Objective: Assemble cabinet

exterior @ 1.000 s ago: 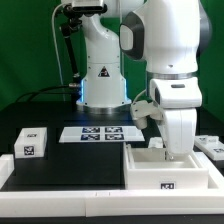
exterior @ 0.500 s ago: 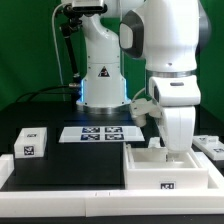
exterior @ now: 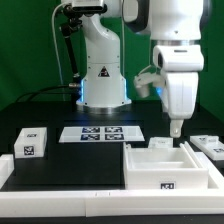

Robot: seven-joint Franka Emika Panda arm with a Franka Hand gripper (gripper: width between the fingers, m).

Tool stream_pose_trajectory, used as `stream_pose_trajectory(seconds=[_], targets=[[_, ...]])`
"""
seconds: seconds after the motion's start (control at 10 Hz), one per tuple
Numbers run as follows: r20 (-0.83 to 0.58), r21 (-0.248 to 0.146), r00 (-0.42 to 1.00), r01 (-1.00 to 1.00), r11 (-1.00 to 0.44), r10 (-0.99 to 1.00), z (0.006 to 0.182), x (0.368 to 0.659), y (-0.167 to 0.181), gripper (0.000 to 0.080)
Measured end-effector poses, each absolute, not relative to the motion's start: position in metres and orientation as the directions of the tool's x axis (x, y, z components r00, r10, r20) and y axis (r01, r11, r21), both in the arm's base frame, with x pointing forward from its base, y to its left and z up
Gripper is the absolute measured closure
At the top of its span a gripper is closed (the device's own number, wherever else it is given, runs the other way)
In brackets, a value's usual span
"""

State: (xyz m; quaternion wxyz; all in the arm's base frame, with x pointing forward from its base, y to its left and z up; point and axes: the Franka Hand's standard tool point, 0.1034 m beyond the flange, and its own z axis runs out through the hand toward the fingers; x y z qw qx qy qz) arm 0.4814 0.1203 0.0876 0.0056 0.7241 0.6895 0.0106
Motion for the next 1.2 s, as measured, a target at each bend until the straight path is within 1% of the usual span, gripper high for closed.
stream_pose_trajectory(seconds=[0.1,0.2,0.3,0.4,0.5,0.8,0.9,1.0,1.1,1.2], targets=[[0.034,0.054,0.057,0.997,-0.058,0.998,0.087,0.47,0.139,0.0002],[0.061,0.069,0.023,0.997,-0.027,0.998,0.08,0.462,0.158,0.0002],[0.089,0.084,0.006,0.996,-0.014,0.996,0.073,0.46,0.181,0.0002],[0.109,0.089,-0.005,0.996,-0.005,0.994,0.062,0.456,0.194,0.0002],[0.102,0.081,0.003,0.997,-0.011,0.995,0.062,0.457,0.188,0.0002],[0.101,0.078,0.009,0.997,-0.017,0.995,0.061,0.457,0.185,0.0002],[0.103,0.082,-0.02,0.997,0.011,0.995,0.056,0.458,0.18,0.0002],[0.111,0.08,-0.032,0.997,0.023,0.993,0.049,0.45,0.184,0.0002],[0.126,0.087,-0.044,0.996,0.033,0.991,0.045,0.443,0.194,0.0002],[0.13,0.079,-0.051,0.996,0.041,0.99,0.039,0.437,0.201,0.0002]])
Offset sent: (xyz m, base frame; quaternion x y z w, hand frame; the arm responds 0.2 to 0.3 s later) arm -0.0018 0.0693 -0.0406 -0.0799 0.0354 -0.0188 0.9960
